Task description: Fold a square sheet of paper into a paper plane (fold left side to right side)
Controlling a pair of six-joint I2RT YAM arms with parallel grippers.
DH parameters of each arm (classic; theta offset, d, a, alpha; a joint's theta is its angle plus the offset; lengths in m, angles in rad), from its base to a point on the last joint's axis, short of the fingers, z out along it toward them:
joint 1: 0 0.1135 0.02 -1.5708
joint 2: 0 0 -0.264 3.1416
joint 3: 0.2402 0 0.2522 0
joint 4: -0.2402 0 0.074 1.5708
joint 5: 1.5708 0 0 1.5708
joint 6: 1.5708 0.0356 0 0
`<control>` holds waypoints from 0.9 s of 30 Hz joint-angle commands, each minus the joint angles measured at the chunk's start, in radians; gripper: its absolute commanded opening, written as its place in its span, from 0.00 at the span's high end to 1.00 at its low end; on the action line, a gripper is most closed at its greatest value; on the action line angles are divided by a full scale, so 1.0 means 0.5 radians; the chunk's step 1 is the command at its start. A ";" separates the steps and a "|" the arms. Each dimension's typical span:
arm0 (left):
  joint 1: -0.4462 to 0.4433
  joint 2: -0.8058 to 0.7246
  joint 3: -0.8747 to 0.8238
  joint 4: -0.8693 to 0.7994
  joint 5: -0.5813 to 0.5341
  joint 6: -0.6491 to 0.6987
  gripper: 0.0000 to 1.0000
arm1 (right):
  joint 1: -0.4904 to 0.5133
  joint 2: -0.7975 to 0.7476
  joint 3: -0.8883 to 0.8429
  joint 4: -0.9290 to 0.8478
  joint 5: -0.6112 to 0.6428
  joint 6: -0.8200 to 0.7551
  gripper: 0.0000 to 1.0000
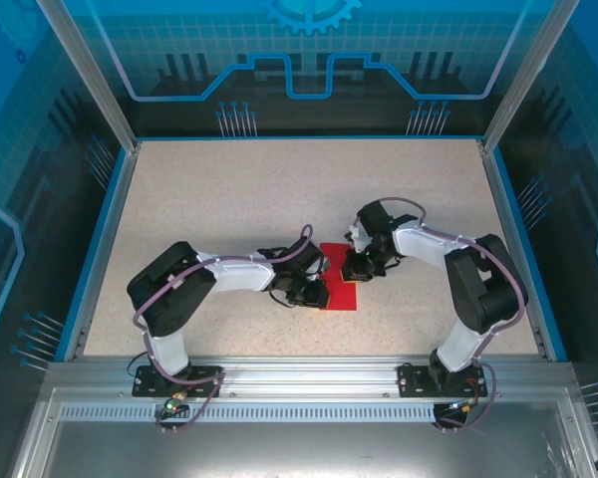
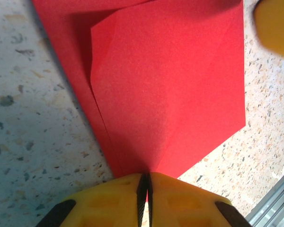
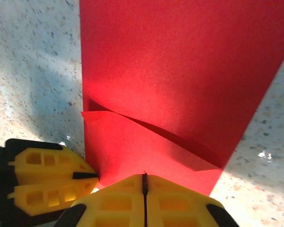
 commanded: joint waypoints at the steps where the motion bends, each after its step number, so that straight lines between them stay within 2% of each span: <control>1: -0.015 0.103 -0.019 -0.207 -0.158 0.000 0.85 | 0.015 0.122 0.014 -0.026 0.005 0.029 0.93; 6: -0.015 0.023 0.048 -0.230 -0.121 -0.006 0.85 | 0.012 0.218 0.074 -0.138 0.142 0.011 0.94; 11: -0.016 -0.069 0.154 -0.269 -0.054 -0.007 0.85 | 0.013 0.233 0.067 -0.148 0.153 0.008 0.94; 14: -0.016 -0.075 0.176 -0.175 0.039 -0.053 0.84 | 0.013 0.227 0.063 -0.142 0.151 0.008 0.94; 27: -0.015 0.191 0.360 -0.085 0.146 -0.042 0.85 | 0.013 0.230 0.062 -0.136 0.137 0.013 0.94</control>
